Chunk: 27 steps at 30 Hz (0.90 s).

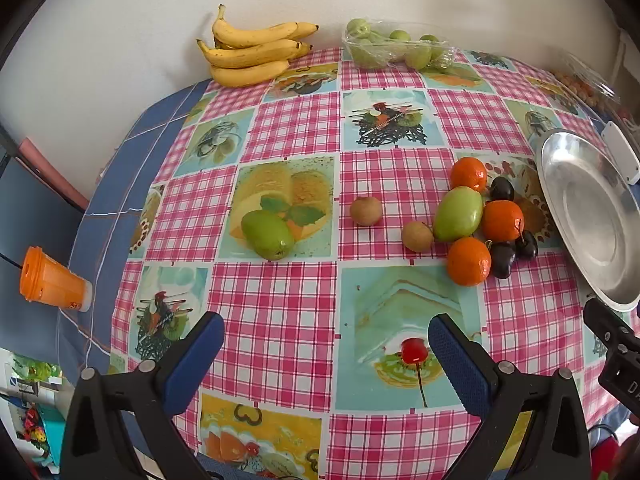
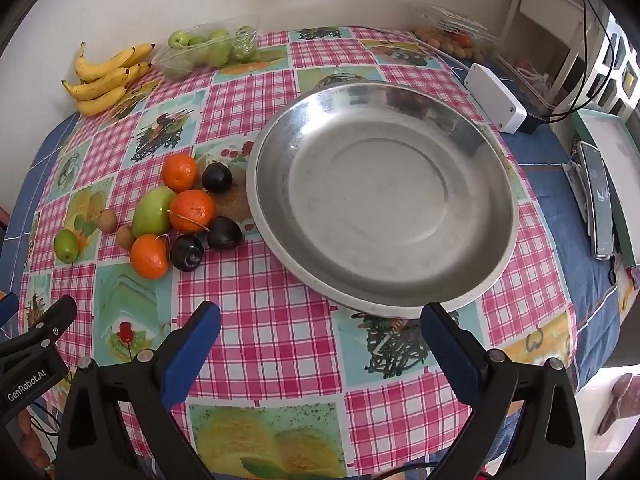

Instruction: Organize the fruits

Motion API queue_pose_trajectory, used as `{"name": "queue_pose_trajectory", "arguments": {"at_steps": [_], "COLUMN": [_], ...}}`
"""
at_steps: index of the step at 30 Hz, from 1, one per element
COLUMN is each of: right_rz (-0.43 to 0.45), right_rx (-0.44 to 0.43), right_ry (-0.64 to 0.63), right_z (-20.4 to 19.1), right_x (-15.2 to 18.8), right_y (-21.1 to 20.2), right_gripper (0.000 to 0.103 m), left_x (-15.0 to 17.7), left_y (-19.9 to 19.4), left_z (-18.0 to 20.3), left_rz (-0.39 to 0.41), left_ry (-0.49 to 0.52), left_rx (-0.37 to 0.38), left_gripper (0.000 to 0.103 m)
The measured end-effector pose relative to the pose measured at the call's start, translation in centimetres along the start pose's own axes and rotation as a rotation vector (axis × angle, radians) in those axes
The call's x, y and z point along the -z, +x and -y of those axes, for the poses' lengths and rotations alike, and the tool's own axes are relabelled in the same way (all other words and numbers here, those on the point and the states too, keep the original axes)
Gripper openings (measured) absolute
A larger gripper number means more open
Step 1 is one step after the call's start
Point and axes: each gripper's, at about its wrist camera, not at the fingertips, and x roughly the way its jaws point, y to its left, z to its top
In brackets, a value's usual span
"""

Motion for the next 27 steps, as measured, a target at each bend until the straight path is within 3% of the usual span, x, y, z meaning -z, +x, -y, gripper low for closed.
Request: {"name": "queue_pose_trajectory", "arguments": {"at_steps": [27], "right_rz": [-0.001], "right_rx": [0.004], "right_ry": [0.0], "right_z": [-0.28], "right_x": [0.0], "right_y": [0.07], "right_gripper": [0.1], "left_x": [0.52], "left_y": [0.11], "left_z": [0.0], "left_rz": [-0.003], "left_ry": [0.0], "left_rx": [-0.001], "left_gripper": [0.103]}}
